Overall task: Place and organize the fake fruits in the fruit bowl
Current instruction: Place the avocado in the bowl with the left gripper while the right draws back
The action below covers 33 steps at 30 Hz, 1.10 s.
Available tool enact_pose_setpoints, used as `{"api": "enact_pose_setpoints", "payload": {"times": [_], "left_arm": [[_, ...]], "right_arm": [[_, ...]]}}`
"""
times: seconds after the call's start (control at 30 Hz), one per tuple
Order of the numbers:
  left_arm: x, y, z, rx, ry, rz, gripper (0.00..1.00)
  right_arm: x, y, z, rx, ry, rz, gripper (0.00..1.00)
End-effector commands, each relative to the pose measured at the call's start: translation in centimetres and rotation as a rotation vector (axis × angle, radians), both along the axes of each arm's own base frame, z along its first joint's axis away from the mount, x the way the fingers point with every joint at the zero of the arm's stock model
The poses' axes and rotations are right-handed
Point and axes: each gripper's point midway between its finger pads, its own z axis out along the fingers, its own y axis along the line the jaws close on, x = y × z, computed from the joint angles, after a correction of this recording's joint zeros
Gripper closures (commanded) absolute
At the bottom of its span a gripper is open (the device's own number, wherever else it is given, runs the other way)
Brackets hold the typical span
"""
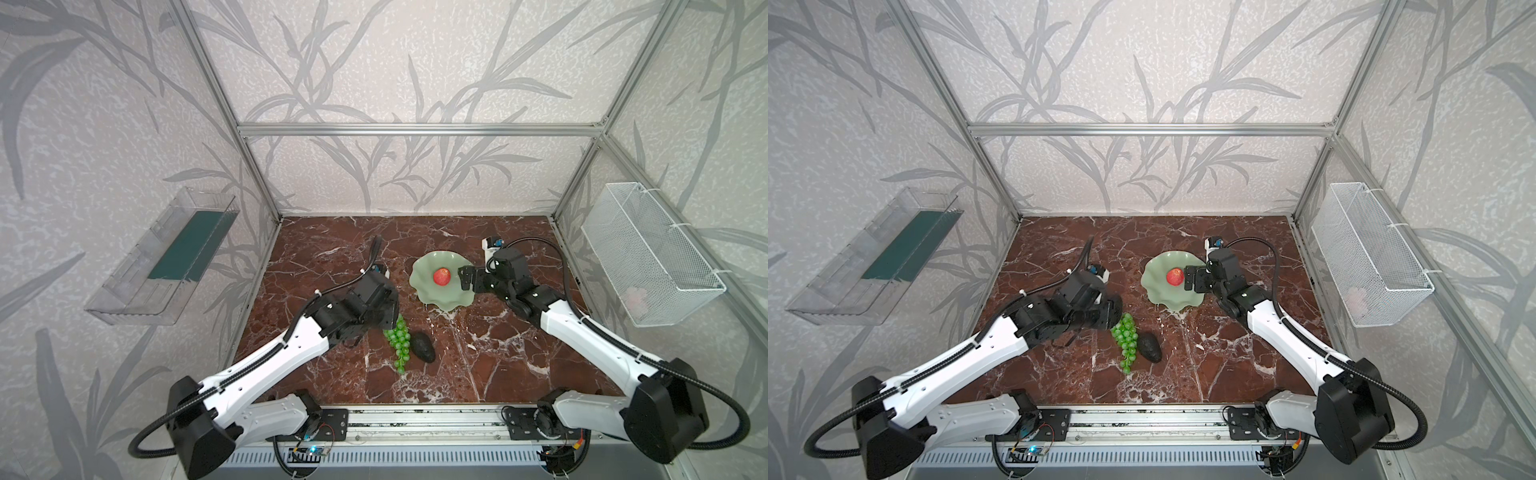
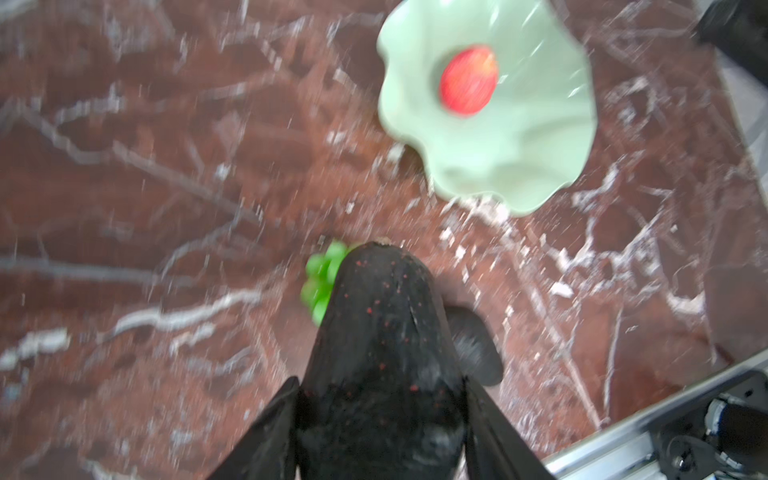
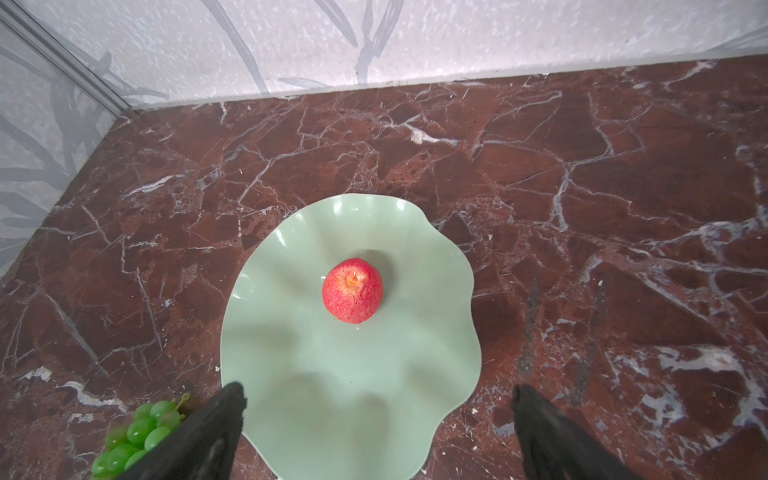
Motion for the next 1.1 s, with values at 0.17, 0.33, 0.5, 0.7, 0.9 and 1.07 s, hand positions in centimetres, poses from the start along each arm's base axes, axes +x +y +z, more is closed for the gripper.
{"api": "enact_pose_setpoints", "payload": {"times": [0.17,0.33,0.5,0.7,0.9,1.07], "left_arm": [[7.9,-7.1,1.0,-0.011,-0.041,-0.110,0.44],[11.1,-10.0,-1.3,0.019,0.016,-0.121,0.44],[13.1,-11.5,-4.9,0.040,0.096,-0.098,0.44],[14.2,-12.2,-8.8,0.053,0.185,-0.049,0.46],[14.9,-12.8,-10.9,0.053,0.220,-0.018,0.45],[15.4,-12.9,-11.7,0.064,0.236,-0.002,0.44]], "right_arm": [[-3.0,-3.0,2.1,0.014,-0.055,-0.058,0.01],[-4.4,-4.3,2.4,0.004,-0.067,-0.074,0.00],[-4.8,-4.8,2.3,0.001,-0.066,-0.079,0.00],[-4.8,-4.8,2.0,-0.001,-0.060,-0.071,0.00],[-4.7,-5.0,2.0,-0.005,-0.059,-0.071,0.00],[-4.6,-5.1,1.8,-0.003,-0.054,-0.073,0.01]]}}
